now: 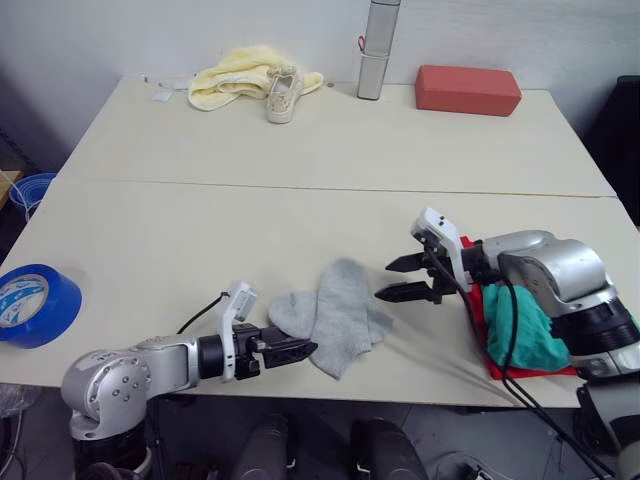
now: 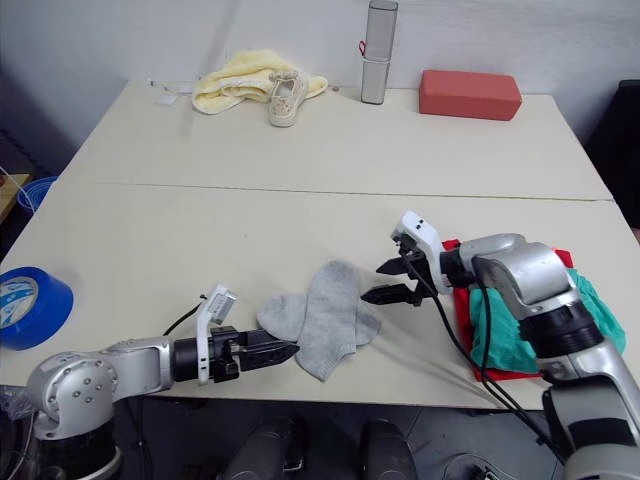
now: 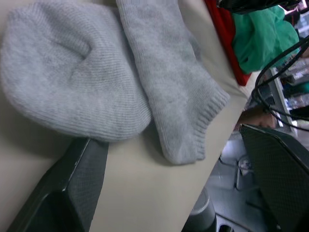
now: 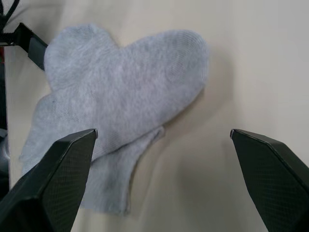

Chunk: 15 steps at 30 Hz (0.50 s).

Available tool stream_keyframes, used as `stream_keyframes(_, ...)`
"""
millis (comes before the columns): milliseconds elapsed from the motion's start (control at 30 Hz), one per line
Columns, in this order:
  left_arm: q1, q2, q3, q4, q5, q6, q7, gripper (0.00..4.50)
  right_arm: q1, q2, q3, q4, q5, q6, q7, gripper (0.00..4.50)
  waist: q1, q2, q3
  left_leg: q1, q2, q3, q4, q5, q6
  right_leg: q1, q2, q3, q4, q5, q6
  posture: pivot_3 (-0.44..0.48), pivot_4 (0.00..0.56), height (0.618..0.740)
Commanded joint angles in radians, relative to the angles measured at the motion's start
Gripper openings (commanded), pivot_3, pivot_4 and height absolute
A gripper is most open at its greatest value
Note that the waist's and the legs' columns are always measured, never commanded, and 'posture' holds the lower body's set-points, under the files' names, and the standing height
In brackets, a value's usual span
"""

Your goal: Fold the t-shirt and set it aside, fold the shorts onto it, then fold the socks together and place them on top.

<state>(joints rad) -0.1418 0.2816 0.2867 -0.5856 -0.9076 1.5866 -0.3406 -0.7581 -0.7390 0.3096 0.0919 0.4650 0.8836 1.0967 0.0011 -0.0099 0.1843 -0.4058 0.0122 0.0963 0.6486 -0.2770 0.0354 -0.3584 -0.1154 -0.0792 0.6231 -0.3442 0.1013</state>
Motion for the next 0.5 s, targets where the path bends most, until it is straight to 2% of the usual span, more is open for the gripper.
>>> stream_keyframes(33,0.029,-0.021,-0.073,0.004,-0.038,0.028,0.099,4.45,-0.038,0.035,0.002,0.034,-0.05,-0.063,0.006,4.5,0.006,0.0,0.0,0.0,0.0,0.0,0.0,-0.001,-0.002,0.0,0.0,0.0,0.0,0.0,0.0,0.0,0.15,0.74)
stream_keyframes(300,0.006,0.0,-0.169,0.023,-0.032,0.028,0.174,4.45,-0.098,0.17,0.01,0.138,-0.152,-0.114,-0.04,4.5,0.017,0.002,-0.002,0.001,-0.002,0.0,0.0,-0.002,-0.004,0.001,0.0,0.0,0.0,0.0,0.0,0.0,0.15,0.74)
stream_keyframes(333,0.005,-0.004,-0.172,0.028,-0.032,0.028,0.177,4.03,-0.106,0.186,0.008,0.155,-0.16,-0.11,-0.046,4.5,0.018,0.002,-0.002,0.001,-0.002,0.0,0.0,-0.002,-0.004,0.001,0.0,0.0,0.0,0.0,0.0,0.0,0.15,0.74)
stream_keyframes(400,0.003,-0.006,-0.177,0.036,-0.029,0.028,0.184,3.59,-0.119,0.205,0.006,0.177,-0.17,-0.098,-0.048,4.5,0.018,0.002,-0.002,0.001,-0.002,0.0,0.0,-0.002,-0.003,0.001,0.0,0.0,0.0,0.0,0.0,0.0,0.15,0.74)
stream_keyframes(500,0.003,0.001,-0.187,0.045,-0.021,0.028,0.187,2.56,-0.133,0.22,0.009,0.197,-0.18,-0.065,-0.043,4.5,0.019,0.002,-0.002,0.001,-0.002,0.0,0.0,-0.001,-0.002,0.001,0.0,0.0,0.0,0.0,0.0,0.0,0.15,0.74)
